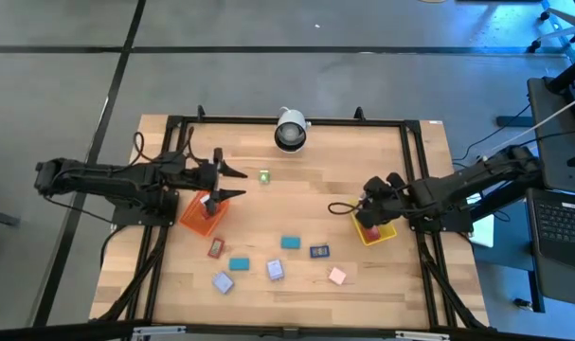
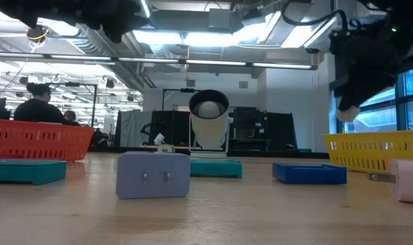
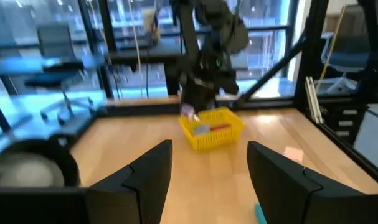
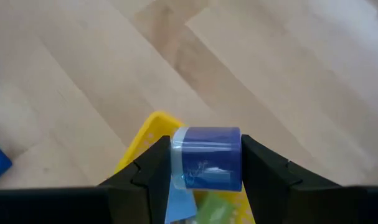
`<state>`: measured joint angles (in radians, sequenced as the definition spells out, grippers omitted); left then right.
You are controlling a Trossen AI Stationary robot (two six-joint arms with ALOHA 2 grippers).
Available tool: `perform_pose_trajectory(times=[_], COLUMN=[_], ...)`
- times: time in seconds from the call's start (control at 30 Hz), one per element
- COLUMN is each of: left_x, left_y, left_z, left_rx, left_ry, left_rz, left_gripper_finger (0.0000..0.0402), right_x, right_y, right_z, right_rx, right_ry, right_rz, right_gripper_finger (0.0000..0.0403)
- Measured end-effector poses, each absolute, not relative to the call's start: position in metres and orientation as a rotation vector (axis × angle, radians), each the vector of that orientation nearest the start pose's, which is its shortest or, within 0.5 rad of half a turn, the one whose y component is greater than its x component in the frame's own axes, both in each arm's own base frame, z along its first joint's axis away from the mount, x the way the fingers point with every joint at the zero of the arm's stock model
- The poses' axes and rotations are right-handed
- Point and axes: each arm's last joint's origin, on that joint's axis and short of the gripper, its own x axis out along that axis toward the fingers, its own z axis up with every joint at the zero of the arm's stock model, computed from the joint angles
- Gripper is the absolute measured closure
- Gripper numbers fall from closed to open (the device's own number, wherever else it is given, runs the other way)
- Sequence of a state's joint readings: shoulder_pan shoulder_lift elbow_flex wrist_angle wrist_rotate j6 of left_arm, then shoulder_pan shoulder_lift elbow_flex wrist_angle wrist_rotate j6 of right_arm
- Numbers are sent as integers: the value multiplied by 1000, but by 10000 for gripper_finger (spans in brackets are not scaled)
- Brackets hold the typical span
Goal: Pick & Place Office items
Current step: Put the violet charger adapter into the yellow basket
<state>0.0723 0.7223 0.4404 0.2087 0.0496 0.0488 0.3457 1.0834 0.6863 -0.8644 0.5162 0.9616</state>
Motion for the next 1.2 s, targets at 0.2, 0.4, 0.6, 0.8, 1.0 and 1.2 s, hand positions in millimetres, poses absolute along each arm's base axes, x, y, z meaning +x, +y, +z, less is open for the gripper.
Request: perform_pose_trajectory(times=[0.2, 0.4, 0.6, 0.8, 1.0, 1.2], left_x=[172, 173, 171, 171, 171, 171], left_y=[10, 11, 11, 11, 11, 11], left_z=[256, 229, 222, 220, 219, 219], left_rx=[63, 40, 16, -3, -23, -23], left_ry=[88, 44, 18, 39, 48, 48], left_rz=[91, 150, 145, 142, 141, 141], left_gripper_finger=[199, 199, 199, 199, 199, 199], right_x=[158, 154, 150, 149, 150, 150], right_y=[52, 58, 63, 64, 64, 65], right_z=[191, 183, 178, 174, 171, 171], right_rx=[337, 356, 380, 393, 406, 413], right_ry=[918, 908, 907, 870, 859, 862], right_rz=[-643, -630, -622, -631, -621, -615], right_gripper_finger=[244, 243, 244, 244, 237, 218])
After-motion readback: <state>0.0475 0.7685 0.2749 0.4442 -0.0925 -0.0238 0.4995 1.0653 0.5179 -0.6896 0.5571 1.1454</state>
